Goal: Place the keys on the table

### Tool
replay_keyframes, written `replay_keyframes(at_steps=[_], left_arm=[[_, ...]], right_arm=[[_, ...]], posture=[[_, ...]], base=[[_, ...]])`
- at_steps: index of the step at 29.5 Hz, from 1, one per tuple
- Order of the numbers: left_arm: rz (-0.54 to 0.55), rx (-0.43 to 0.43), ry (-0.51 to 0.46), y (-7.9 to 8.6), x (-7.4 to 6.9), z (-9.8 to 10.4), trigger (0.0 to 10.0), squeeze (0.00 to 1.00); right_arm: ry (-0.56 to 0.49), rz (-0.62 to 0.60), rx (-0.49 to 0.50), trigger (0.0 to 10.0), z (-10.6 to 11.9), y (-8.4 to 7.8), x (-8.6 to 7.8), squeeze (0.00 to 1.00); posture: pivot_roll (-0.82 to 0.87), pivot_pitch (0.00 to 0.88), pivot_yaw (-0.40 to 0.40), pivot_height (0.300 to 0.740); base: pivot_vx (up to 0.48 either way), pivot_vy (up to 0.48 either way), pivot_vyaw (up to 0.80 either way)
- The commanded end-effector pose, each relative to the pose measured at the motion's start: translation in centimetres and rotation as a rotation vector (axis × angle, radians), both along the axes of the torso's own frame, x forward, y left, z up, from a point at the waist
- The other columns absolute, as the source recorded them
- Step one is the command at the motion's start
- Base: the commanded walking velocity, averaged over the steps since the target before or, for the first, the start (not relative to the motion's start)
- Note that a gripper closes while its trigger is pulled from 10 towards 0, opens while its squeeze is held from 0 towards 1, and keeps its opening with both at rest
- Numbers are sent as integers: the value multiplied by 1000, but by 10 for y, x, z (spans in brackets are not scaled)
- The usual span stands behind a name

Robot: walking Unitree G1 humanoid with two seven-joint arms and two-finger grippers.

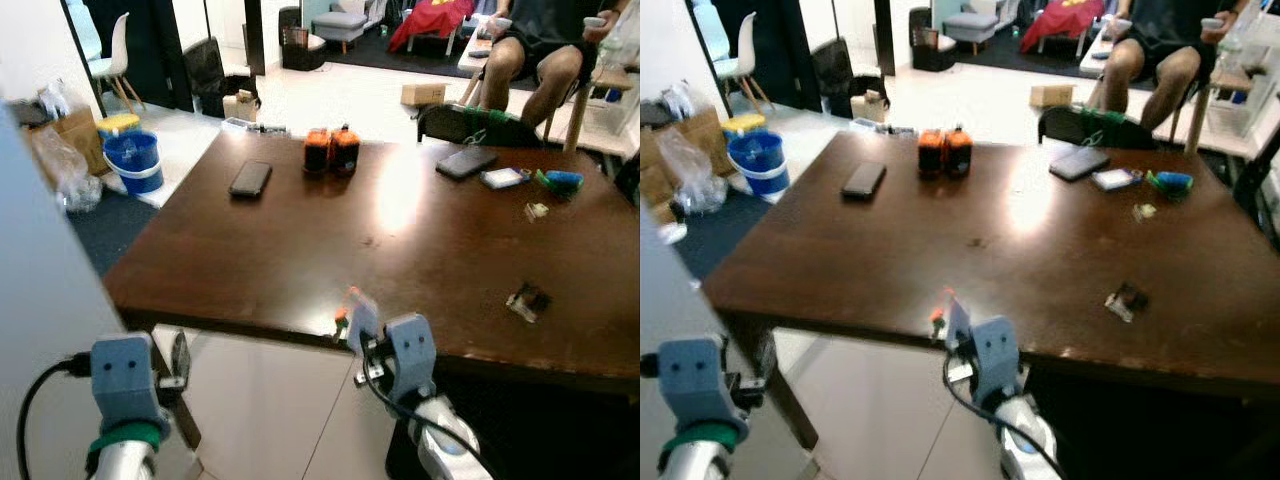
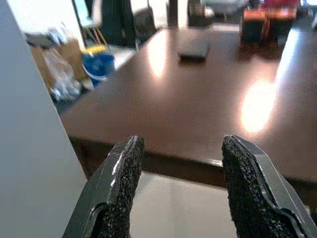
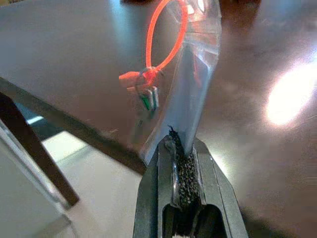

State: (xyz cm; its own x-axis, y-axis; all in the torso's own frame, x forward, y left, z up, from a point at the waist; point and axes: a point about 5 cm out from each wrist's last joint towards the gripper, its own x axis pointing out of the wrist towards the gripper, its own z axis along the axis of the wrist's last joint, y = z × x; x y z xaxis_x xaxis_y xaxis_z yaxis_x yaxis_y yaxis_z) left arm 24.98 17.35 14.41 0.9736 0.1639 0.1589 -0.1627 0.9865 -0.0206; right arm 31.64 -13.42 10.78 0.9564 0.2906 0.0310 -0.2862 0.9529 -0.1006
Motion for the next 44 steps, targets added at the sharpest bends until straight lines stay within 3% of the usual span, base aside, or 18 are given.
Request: replay_keyframes(at_steps=[1, 16, 29, 33, 44], left_arm=[[31, 3, 32, 9, -5, -6, 10000, 0], [13, 3, -1, 9, -1, 3, 10000, 0], [1, -17, -27, 9, -2, 10, 10000, 0], [-30, -40, -67, 4, -5, 19, 10000, 0], [-51, -36, -69, 2, -4, 20, 10000, 0]], right_arm=[[16, -2, 11, 10000, -3, 2, -1, 0], [-63, -15, 78, 10000, 20, 3, 8, 0], [-54, -22, 80, 10000, 18, 1, 7, 0], [-41, -31, 90, 10000, 16, 0, 9, 0], [-34, -59, 100, 10000, 15, -6, 10, 0]], posture=[[-123, 44, 106, 740], [-134, 24, 110, 740], [-133, 37, 111, 740], [-119, 43, 104, 740], [-122, 40, 110, 740]], base=[[0, -424, 0], [0, -423, 0], [0, -372, 0], [0, 480, 0], [0, 463, 0]])
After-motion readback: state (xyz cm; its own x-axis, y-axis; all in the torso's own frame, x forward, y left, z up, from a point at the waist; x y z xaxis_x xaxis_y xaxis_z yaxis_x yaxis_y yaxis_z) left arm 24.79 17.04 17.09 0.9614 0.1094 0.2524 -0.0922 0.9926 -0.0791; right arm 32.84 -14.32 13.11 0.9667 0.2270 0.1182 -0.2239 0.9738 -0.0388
